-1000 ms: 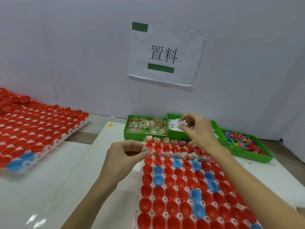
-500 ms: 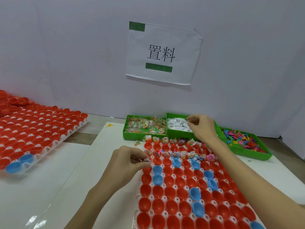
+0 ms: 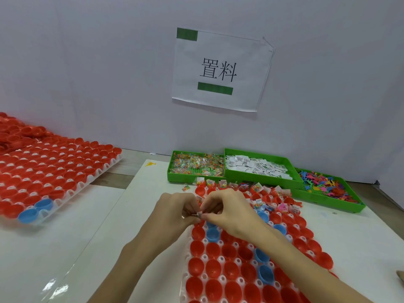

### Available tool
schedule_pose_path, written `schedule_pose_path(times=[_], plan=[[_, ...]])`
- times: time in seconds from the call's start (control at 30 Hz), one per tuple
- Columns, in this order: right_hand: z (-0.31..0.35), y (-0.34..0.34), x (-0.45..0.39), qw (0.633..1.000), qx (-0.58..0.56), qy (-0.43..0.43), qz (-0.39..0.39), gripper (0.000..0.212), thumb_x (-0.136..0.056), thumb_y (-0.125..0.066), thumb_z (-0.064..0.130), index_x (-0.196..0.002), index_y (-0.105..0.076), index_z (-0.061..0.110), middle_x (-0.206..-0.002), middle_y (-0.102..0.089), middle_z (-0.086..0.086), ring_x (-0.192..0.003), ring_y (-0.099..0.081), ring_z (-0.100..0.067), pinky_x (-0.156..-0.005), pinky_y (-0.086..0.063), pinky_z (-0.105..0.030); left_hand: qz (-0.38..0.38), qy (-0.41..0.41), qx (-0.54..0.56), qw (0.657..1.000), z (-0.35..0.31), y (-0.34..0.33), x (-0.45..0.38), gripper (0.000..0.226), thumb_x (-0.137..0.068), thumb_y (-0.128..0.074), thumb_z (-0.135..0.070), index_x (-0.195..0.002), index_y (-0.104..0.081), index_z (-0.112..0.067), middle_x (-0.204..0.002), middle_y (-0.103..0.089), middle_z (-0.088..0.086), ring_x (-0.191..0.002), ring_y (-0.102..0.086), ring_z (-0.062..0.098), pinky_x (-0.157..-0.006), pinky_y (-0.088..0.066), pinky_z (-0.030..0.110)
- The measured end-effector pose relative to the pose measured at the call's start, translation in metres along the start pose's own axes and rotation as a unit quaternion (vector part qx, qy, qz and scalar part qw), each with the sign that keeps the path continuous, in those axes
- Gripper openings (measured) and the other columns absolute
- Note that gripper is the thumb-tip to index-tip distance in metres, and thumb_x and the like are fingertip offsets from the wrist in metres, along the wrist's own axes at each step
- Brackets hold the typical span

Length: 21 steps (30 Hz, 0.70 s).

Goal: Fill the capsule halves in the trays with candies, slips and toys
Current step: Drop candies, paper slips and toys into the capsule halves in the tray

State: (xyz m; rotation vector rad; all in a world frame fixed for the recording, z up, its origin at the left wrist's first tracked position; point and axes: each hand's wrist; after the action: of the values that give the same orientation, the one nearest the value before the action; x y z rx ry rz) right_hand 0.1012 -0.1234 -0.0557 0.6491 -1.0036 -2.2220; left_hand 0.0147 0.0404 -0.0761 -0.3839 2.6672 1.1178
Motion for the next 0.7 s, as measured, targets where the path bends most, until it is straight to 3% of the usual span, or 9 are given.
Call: schedule_pose_path(times=[0.3,0.6,0.7], plan=[[-0.0034,-0.0069,0.0027,1.000,0.007,-0.013,-0.006,0.016,-0.085,-0.078,0.008,-0.098,-0.073,0.014,-0.081,-0.073,0.004,-0.074,-0.069,-0.004,-0.070,-0.057,-0.015,0.031,-0.034,-0.023,0.999,0.0039,0.0022,-0.0006,0.014,-0.088,-0.080,-0.012,-0.098,-0.081,-0.022,-0.086,-0.076,-0.013,-0.084,-0.068,-0.007,-0.077,-0.052,0.005],[0.0034,-0.0060,-0.0019,0.999,0.023,-0.027,0.032,0.018,-0.078,-0.073,0.000,-0.094,-0.072,0.009,-0.083,-0.073,-0.002,-0.065,-0.062,-0.002,-0.064,-0.053,-0.012,0.031,-0.052,-0.106,0.992,0.0011,0.0004,-0.0024,0.018,-0.090,-0.077,-0.016,-0.104,-0.082,-0.025,-0.094,-0.077,-0.008,-0.084,-0.070,0.004,-0.083,-0.055,0.019],[0.0055,-0.0021,-0.0062,0.998,0.024,-0.039,0.044,0.018,-0.080,-0.080,0.006,-0.097,-0.074,0.008,-0.085,-0.076,-0.004,-0.068,-0.065,-0.002,-0.066,-0.055,-0.011,0.043,-0.053,-0.126,0.990,0.0000,0.0019,-0.0034,0.020,-0.093,-0.074,-0.017,-0.109,-0.081,-0.026,-0.098,-0.074,-0.007,-0.086,-0.068,0.006,-0.084,-0.055,0.022]])
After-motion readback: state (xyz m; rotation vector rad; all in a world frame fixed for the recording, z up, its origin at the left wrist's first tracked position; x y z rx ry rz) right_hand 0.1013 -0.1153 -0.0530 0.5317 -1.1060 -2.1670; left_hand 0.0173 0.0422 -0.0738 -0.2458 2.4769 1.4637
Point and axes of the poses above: each hand's wrist, its own x-axis away from the middle knuckle, its own y-axis out of the back of the hand, z = x × y
